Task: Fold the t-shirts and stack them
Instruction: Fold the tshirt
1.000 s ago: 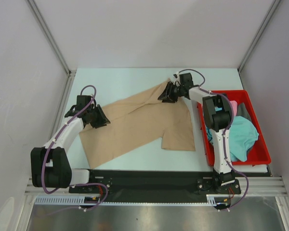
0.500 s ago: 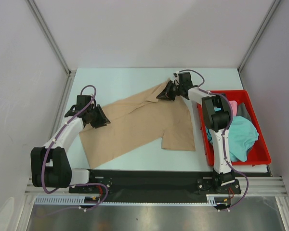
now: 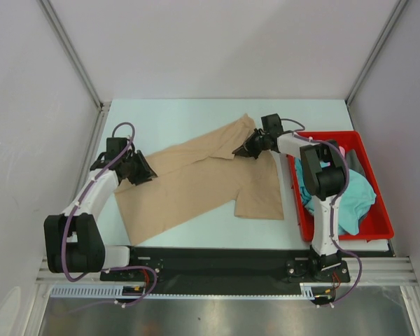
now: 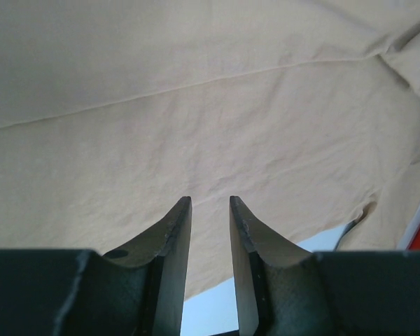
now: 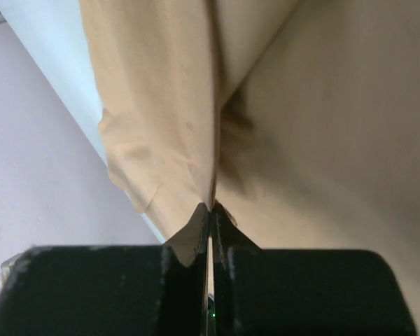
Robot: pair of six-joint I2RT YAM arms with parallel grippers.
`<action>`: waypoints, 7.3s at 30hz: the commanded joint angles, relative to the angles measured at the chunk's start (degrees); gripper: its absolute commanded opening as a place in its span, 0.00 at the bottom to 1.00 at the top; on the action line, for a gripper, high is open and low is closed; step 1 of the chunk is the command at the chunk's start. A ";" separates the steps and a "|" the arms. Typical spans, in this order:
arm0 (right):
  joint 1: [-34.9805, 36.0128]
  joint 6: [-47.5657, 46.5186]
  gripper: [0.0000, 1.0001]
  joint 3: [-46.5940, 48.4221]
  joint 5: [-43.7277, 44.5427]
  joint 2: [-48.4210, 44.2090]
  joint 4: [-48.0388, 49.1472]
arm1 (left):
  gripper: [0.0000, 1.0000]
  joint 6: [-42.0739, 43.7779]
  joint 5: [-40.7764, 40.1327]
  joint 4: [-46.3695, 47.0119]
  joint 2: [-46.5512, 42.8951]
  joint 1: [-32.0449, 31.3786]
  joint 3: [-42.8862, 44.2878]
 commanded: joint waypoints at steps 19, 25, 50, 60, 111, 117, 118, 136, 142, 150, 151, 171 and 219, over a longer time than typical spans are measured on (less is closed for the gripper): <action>5.92 16.66 0.00 -16.10 15.64 -14.77 0.40 | 0.34 2.19 4.30 2.91 -1.48 2.50 -0.12; 6.36 21.41 0.00 -20.23 14.41 -15.91 5.75 | 0.34 2.46 4.13 2.64 -1.65 2.76 -0.29; -4.16 -26.56 0.52 2.09 24.63 -20.67 -22.02 | 0.34 4.57 2.55 2.12 1.51 4.96 2.25; -6.03 -31.50 0.09 1.31 11.34 -11.17 -15.34 | 0.33 2.90 4.48 3.08 0.02 4.87 -0.73; -0.23 -4.34 0.00 -6.00 24.07 -12.13 -8.56 | 0.33 5.01 5.36 2.12 -1.30 4.87 -2.32; 0.47 0.13 0.00 -8.81 28.47 -13.89 -9.62 | 0.33 5.27 5.45 1.85 -1.74 4.87 -2.23; 0.47 0.67 0.00 -9.07 28.82 -13.98 -9.97 | 0.33 5.36 5.36 1.77 -1.83 4.87 -2.23; 2.31 11.39 0.01 -16.99 30.57 -18.81 -9.87 | 0.33 6.24 5.18 0.97 -2.36 4.96 -1.79; 4.42 13.15 0.05 -15.49 33.55 -19.34 -15.24 | 0.33 6.50 4.83 0.97 -2.53 5.04 -1.53; 5.39 -1.82 0.39 -8.40 40.84 -20.04 -21.91 | 0.40 7.20 3.51 0.54 -2.00 6.27 -0.03; 5.48 -6.05 0.49 -7.07 41.73 -19.87 -22.44 | 0.41 7.29 3.34 0.53 -1.92 6.62 0.23; -5.41 -49.96 1.00 44.36 12.23 15.97 -9.27 | 0.78 11.24 -6.07 2.90 11.79 24.29 10.16; -8.41 -29.39 0.00 52.80 21.87 30.31 2.77 | 0.00 8.00 -4.75 10.64 40.18 26.75 29.58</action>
